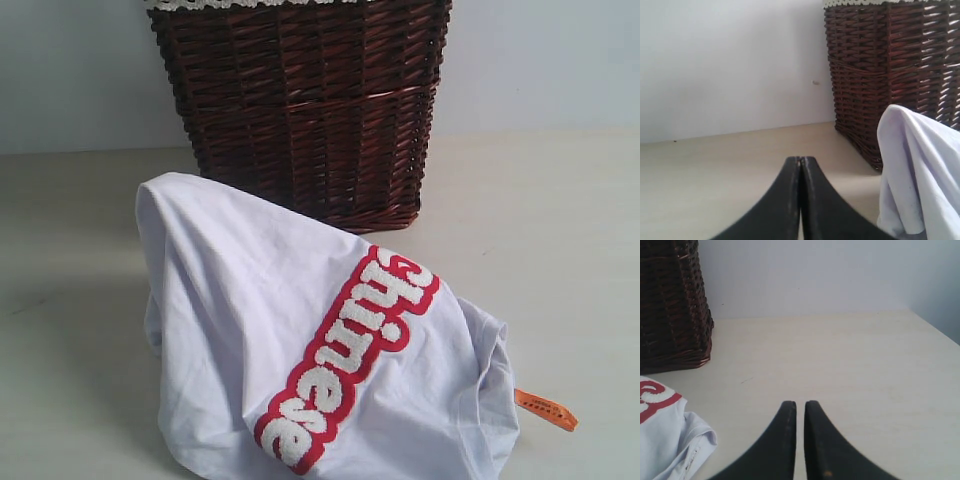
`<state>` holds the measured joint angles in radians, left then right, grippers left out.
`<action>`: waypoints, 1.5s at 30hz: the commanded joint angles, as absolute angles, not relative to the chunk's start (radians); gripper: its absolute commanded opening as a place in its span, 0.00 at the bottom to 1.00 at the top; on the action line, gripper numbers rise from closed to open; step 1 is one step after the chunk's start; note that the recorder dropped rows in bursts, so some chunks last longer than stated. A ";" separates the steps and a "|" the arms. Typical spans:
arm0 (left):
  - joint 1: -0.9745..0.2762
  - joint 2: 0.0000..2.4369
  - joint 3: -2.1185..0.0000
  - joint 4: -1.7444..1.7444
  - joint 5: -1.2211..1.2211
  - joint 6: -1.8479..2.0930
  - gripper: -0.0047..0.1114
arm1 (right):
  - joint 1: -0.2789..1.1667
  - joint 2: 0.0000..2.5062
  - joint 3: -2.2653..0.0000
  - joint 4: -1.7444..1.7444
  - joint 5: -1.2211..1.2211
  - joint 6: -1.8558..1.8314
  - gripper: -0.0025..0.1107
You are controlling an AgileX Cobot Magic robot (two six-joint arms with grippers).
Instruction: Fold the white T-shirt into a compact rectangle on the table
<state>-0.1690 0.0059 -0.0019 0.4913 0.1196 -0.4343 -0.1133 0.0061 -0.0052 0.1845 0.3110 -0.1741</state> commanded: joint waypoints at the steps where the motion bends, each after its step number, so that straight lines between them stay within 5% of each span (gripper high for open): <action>1: -0.173 0.000 0.000 0.493 0.129 -0.417 0.04 | -0.110 0.000 0.000 0.185 0.305 -0.179 0.08; 20: -0.173 0.000 0.000 0.493 0.129 -0.419 0.04 | -0.110 0.017 -0.003 0.188 0.307 -0.172 0.08; 32: -0.173 0.000 0.000 0.493 0.129 -0.419 0.04 | -0.023 0.784 -0.445 0.216 0.199 -0.195 0.08; 37: -0.173 0.000 0.000 0.493 0.129 -0.419 0.04 | -0.023 1.060 -0.684 0.422 0.560 -0.131 0.08; 45: -0.173 0.000 0.000 0.493 0.129 -0.419 0.04 | -0.023 1.581 -0.771 0.670 1.221 -1.062 0.08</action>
<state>-0.1690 0.0059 0.0004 0.4917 0.1293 -0.4187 -0.0240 1.5213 -0.7632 0.6556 1.1301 -0.9224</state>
